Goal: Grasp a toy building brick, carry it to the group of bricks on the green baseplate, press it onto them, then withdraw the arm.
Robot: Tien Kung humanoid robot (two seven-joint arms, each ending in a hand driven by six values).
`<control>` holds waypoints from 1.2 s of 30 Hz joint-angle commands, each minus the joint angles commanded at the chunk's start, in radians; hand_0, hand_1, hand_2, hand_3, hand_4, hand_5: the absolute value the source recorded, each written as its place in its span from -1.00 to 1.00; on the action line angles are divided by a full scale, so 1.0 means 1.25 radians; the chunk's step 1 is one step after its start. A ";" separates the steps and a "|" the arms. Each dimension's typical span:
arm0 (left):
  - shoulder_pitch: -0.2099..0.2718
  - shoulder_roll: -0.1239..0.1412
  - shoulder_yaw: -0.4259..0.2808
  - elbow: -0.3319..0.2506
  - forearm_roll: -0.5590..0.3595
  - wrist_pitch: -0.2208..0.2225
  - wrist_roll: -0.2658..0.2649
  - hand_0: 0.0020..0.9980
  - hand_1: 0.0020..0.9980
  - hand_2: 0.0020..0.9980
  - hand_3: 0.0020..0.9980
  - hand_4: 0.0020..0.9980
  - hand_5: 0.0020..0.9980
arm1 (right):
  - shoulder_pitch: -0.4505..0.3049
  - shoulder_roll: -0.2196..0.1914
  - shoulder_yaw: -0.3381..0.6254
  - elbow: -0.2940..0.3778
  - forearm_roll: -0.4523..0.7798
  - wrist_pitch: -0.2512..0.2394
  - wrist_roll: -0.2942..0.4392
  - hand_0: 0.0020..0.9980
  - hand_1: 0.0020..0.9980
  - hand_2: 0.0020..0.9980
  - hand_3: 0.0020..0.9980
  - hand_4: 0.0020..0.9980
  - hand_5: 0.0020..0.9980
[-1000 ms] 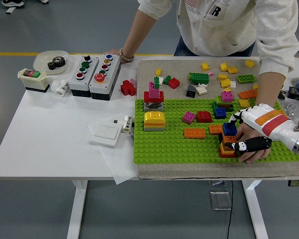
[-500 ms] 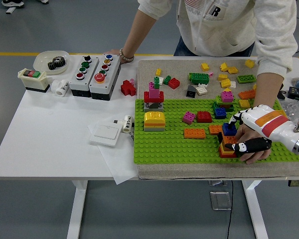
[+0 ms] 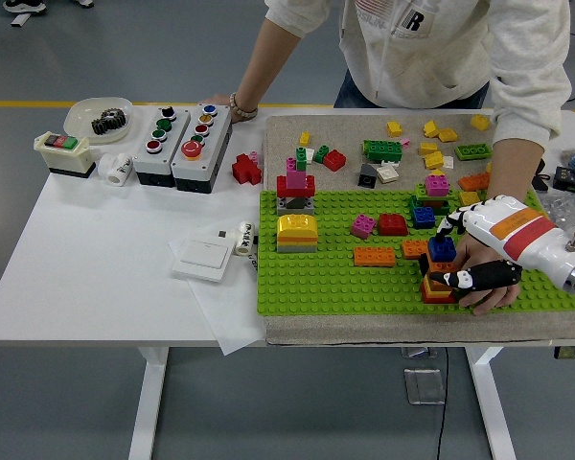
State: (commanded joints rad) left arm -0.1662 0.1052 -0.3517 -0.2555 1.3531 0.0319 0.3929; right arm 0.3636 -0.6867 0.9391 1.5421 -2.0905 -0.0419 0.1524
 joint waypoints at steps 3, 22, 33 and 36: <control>0.000 0.000 0.000 0.000 0.000 0.000 0.000 -0.15 -0.04 0.05 0.19 0.23 0.52 | -0.008 -0.002 -0.001 0.013 -0.002 0.002 0.000 -0.06 0.08 0.25 0.18 0.75 0.30; 0.000 0.001 0.000 0.000 0.002 0.001 0.002 -0.15 -0.03 0.05 0.19 0.23 0.52 | -0.028 -0.001 -0.008 0.026 -0.008 0.010 0.000 -0.06 0.08 0.25 0.18 0.74 0.30; 0.003 0.000 -0.005 -0.001 0.010 0.002 0.004 -0.15 -0.04 0.05 0.19 0.23 0.52 | -0.027 -0.004 0.001 0.039 -0.003 0.010 -0.001 -0.07 0.08 0.25 0.18 0.75 0.30; 0.004 0.000 -0.005 -0.001 0.012 0.002 0.005 -0.15 -0.04 0.05 0.19 0.23 0.52 | -0.027 -0.003 0.001 0.037 -0.003 0.009 0.000 -0.07 0.08 0.25 0.18 0.75 0.30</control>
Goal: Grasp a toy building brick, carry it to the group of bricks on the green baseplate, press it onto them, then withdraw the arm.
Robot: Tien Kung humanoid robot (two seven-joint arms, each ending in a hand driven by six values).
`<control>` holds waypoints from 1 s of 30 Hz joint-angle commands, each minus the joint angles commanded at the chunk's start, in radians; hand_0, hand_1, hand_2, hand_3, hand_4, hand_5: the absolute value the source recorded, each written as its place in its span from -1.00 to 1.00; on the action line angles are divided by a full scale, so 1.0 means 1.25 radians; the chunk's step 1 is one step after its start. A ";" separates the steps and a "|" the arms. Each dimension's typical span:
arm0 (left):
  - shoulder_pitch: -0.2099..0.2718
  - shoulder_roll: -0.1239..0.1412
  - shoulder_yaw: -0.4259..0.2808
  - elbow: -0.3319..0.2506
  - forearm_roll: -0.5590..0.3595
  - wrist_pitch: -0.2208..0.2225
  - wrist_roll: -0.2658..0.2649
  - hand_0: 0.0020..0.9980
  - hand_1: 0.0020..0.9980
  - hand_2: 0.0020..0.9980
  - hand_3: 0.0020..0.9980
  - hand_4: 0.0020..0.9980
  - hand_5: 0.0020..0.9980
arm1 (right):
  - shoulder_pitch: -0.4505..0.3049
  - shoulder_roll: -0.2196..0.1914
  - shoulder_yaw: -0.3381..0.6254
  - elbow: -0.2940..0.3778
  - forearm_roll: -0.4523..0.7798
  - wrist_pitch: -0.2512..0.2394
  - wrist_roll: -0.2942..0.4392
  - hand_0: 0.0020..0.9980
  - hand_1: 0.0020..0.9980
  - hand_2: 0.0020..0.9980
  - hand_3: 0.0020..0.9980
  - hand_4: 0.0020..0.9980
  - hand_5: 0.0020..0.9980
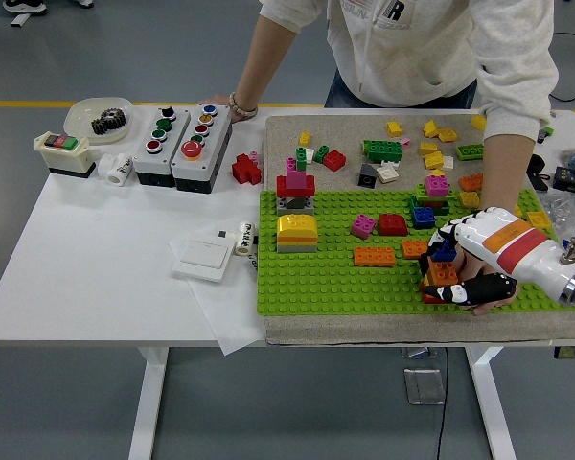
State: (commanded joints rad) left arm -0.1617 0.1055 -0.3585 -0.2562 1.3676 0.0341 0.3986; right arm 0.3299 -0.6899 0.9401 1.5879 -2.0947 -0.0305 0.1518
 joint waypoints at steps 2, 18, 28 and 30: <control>0.000 0.000 -0.001 0.000 0.002 -0.001 0.000 -0.15 -0.04 0.05 0.19 0.23 0.52 | 0.001 0.001 -0.001 -0.004 0.001 0.000 0.000 -0.06 0.08 0.24 0.18 0.75 0.30; -0.001 0.000 0.000 0.000 0.001 -0.004 0.000 -0.15 -0.03 0.05 0.19 0.24 0.53 | 0.002 0.008 -0.007 -0.031 0.001 0.002 0.000 -0.07 0.08 0.24 0.18 0.75 0.30; -0.003 0.001 0.001 0.000 -0.002 -0.004 -0.001 -0.15 -0.04 0.05 0.19 0.23 0.52 | -0.001 0.008 -0.004 -0.028 0.000 0.003 -0.001 -0.07 0.08 0.24 0.18 0.75 0.30; -0.003 0.000 0.001 0.000 -0.003 -0.003 -0.002 -0.15 -0.04 0.05 0.19 0.23 0.52 | -0.001 0.008 -0.001 -0.026 0.001 0.001 -0.001 -0.07 0.08 0.24 0.18 0.75 0.30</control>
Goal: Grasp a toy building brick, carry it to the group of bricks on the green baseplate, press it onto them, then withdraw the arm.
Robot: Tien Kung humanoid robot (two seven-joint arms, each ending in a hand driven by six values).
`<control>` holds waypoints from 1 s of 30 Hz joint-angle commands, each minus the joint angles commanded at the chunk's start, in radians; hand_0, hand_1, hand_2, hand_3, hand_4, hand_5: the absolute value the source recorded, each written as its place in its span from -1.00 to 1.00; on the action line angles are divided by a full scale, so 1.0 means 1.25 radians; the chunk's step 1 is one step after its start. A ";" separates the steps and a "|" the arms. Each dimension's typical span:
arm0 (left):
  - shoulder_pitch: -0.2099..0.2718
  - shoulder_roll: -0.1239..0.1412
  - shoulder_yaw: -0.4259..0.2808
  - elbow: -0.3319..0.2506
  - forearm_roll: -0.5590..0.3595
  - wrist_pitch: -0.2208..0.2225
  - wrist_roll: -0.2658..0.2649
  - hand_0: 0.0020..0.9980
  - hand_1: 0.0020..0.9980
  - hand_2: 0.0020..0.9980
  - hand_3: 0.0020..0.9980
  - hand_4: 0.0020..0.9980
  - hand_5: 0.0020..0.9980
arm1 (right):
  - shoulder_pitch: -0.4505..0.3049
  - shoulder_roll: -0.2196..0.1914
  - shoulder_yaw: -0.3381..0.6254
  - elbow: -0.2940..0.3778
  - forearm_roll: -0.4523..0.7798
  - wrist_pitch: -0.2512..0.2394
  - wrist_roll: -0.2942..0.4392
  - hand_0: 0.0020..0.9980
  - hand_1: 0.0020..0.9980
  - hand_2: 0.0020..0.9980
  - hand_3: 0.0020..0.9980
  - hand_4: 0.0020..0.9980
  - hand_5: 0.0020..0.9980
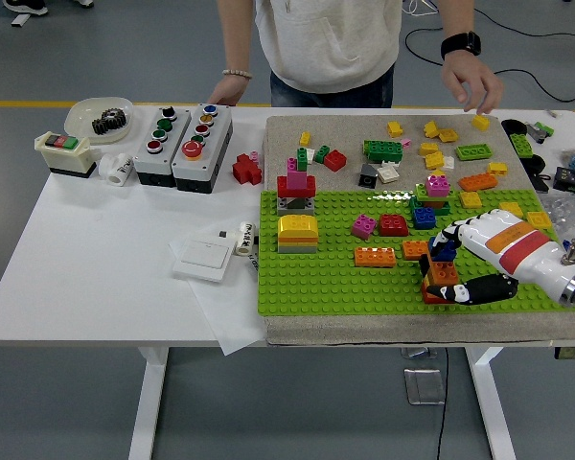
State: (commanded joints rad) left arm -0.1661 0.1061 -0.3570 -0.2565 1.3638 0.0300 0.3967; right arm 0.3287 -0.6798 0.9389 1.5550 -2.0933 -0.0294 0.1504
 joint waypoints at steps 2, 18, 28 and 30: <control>0.000 0.000 0.000 0.000 -0.001 0.000 0.000 -0.15 -0.04 0.05 0.19 0.23 0.53 | 0.000 0.000 0.001 0.001 0.001 -0.001 0.000 -0.07 0.08 0.24 0.18 0.75 0.30; 0.000 0.000 0.001 0.001 -0.002 0.001 -0.002 -0.15 -0.04 0.05 0.19 0.24 0.53 | 0.016 0.002 0.029 0.010 0.058 -0.077 0.019 -0.05 0.11 0.27 0.21 0.75 0.29; 0.003 0.000 0.002 0.002 -0.002 0.000 -0.002 -0.15 -0.04 0.05 0.19 0.23 0.53 | 0.066 0.027 0.004 -0.037 0.303 -0.166 0.017 0.59 0.58 0.69 0.69 0.79 0.30; 0.004 0.000 0.003 0.002 -0.004 0.000 -0.002 -0.15 -0.04 0.05 0.19 0.23 0.53 | 0.072 0.031 0.001 -0.041 0.370 -0.170 0.023 0.59 0.58 0.69 0.69 0.79 0.30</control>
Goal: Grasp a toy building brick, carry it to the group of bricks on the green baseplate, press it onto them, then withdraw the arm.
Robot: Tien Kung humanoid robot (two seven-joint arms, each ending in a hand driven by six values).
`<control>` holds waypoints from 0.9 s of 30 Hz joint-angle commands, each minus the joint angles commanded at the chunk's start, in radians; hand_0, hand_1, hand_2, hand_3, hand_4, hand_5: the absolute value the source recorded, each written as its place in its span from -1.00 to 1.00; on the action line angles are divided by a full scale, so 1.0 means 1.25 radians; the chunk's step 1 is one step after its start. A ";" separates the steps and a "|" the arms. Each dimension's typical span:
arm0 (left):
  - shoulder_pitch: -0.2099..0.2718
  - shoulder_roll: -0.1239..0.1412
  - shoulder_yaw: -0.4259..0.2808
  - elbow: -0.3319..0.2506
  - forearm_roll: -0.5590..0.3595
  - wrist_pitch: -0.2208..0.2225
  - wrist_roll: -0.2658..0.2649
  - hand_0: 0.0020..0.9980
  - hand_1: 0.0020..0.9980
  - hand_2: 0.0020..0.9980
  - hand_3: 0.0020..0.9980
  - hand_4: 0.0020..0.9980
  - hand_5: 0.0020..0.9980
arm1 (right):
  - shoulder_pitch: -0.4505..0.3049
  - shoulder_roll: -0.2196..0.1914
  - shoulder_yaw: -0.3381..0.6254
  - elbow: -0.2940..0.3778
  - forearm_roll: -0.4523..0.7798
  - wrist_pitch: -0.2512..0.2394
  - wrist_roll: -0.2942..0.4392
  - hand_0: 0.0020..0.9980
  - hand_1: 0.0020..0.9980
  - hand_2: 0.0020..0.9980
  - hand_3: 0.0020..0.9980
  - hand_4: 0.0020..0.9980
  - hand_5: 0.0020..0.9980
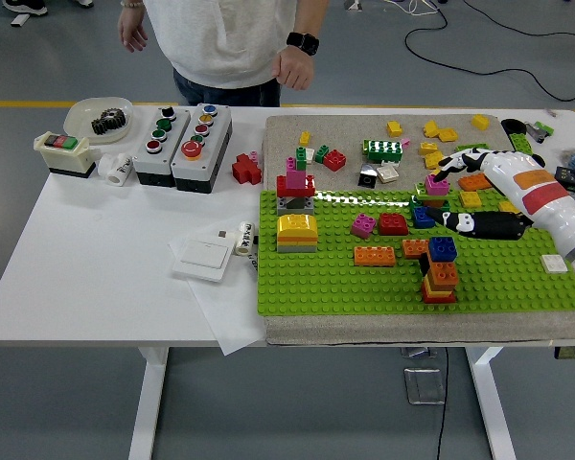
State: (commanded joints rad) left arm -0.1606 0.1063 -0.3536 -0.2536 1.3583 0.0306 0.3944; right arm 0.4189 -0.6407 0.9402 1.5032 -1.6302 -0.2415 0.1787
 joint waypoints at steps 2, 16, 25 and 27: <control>0.002 -0.001 0.001 0.000 -0.002 0.001 0.000 -0.15 -0.05 0.04 0.19 0.24 0.53 | 0.010 0.006 -0.003 -0.006 0.062 -0.003 0.011 0.75 0.69 0.79 0.77 0.90 0.47; 0.009 0.000 -0.002 0.001 0.002 0.000 0.001 -0.15 -0.05 0.04 0.19 0.24 0.52 | 0.063 0.037 0.038 -0.070 0.528 0.024 0.059 0.80 0.70 0.78 0.79 1.00 0.75; 0.010 0.001 -0.003 0.001 0.006 -0.002 0.002 -0.15 -0.06 0.04 0.19 0.24 0.52 | 0.066 0.051 0.060 -0.096 0.834 0.058 0.061 0.81 0.70 0.78 0.78 1.00 0.78; 0.010 0.001 -0.002 0.001 0.006 -0.001 0.002 -0.16 -0.05 0.04 0.19 0.24 0.52 | 0.068 0.055 0.067 -0.104 0.902 0.070 0.062 0.81 0.70 0.77 0.78 1.00 0.80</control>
State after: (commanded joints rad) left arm -0.1480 0.1074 -0.3564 -0.2521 1.3658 0.0294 0.3967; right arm 0.5044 -0.5723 1.0235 1.3732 -0.5030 -0.1541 0.2559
